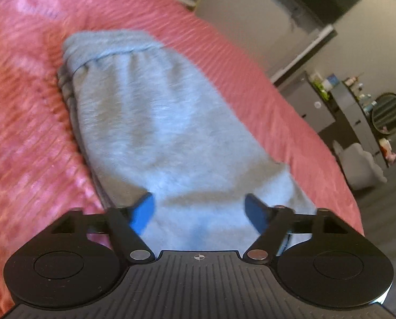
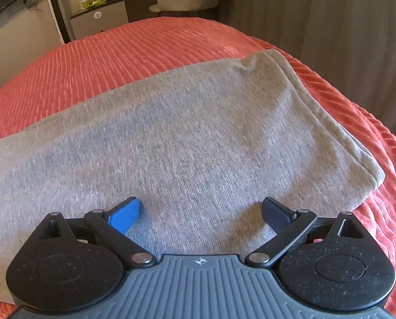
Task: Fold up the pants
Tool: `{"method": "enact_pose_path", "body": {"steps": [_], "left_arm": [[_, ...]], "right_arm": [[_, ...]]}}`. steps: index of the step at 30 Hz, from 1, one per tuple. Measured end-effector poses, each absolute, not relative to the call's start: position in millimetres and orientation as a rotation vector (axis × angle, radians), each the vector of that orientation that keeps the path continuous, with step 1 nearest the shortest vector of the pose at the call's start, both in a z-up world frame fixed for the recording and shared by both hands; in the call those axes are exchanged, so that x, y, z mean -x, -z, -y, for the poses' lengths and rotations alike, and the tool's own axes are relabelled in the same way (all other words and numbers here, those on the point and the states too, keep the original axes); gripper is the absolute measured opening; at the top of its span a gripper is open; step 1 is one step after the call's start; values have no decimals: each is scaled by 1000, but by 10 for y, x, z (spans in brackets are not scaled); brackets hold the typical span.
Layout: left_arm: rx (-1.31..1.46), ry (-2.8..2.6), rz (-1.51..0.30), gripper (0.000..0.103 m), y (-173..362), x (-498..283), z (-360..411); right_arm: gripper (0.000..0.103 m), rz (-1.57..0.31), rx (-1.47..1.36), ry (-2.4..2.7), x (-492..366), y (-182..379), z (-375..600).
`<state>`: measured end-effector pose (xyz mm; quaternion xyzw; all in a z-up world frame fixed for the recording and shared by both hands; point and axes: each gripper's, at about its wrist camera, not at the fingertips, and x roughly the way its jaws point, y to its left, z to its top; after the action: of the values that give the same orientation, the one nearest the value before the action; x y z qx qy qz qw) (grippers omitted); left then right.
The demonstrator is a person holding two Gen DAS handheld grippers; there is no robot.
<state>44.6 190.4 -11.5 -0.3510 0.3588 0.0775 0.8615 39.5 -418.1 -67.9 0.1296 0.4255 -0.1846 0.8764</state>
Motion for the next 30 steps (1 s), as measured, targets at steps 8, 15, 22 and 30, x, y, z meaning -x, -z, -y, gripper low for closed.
{"method": "enact_pose_path", "body": {"steps": [8,15,22,30], "left_arm": [[574,72,-751,93,-32,-498,-870],[564,152,-940,94,382,-662,-562],[643,97,-913,96,398,-662,-667],[519,104,-913,100,399,-691,-523]], "right_arm": [[98,-874,-257,384,-419,694,4174],[98,-859,-235,369,-423,713,4161],[97,-845,-108,396,-471,604,4053],[55,-661,47,186,-811,425,3605]]}}
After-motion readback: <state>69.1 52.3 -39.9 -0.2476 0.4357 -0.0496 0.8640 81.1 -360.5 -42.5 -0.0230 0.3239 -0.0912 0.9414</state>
